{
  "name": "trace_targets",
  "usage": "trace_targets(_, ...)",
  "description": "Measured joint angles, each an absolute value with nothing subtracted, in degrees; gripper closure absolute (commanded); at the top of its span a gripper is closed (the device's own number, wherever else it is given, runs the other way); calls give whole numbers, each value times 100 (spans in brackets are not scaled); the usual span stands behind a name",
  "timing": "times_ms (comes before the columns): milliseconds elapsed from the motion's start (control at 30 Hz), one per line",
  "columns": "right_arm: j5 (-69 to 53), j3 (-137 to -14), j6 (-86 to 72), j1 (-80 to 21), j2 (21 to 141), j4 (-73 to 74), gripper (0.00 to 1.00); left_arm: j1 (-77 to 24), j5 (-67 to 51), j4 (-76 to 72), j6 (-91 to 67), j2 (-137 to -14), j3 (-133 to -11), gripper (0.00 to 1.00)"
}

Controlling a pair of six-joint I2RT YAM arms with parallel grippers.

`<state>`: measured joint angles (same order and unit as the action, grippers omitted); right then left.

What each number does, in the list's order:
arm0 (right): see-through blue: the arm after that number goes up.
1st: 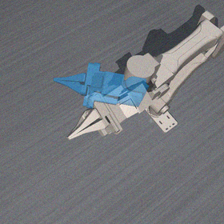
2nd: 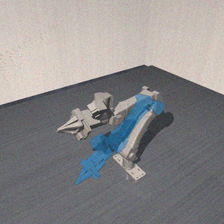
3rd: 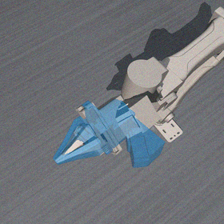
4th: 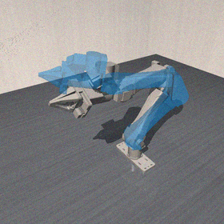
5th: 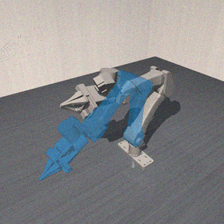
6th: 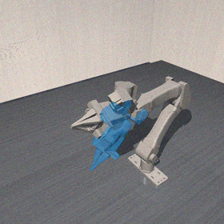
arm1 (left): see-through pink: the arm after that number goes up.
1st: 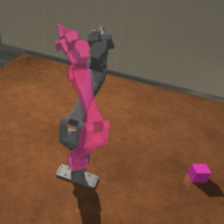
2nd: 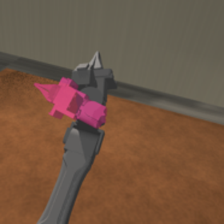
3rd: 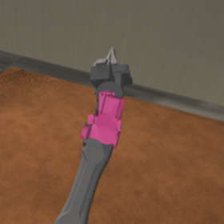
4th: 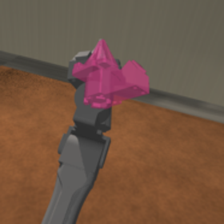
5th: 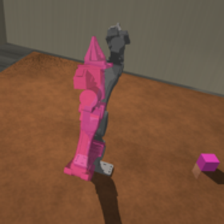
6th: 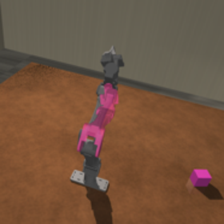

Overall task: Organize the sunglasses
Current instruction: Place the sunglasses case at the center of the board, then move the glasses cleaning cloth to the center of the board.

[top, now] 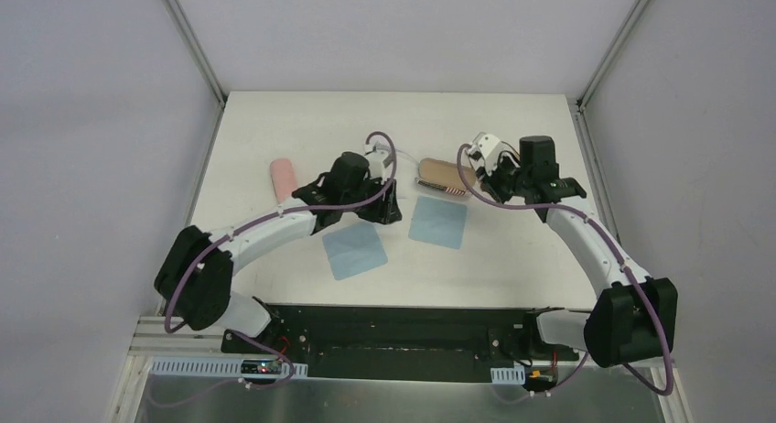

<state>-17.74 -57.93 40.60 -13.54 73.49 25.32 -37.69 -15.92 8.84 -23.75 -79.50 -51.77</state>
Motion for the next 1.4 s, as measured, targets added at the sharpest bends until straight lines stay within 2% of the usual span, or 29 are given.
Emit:
trace_targets(267, -2757, -4978, 3881, -1299, 6971, 2998, 75, -4545, -1498, 1616, -1424, -9452, -6326, 57)
trace_targets(533, -2945, -4762, 3756, -1299, 6971, 2976, 74, -4578, -1061, 2040, -1747, -10560, -7091, 67)
trace_targets(700, -2947, -4718, 3754, -1297, 6973, 2915, 74, -4681, -882, 2062, -2067, -10857, -7142, 69)
trace_targets(900, -2950, -4696, 3756, -1291, 6982, 2899, 74, -4807, -707, 2051, -2303, -10962, -7210, 77)
trace_targets(967, -2950, -4696, 3756, -1286, 6982, 2902, 74, -4825, -639, 2056, -2331, -10986, -7210, 81)
trace_targets(1133, -2950, -4696, 3758, -1284, 6987, 2902, 74, -4871, -554, 2040, -2379, -11026, -7231, 100)
trace_targets(1400, -2950, -4696, 3758, -1284, 6991, 2899, 74, -5037, -421, 2010, -2477, -11026, -7225, 100)
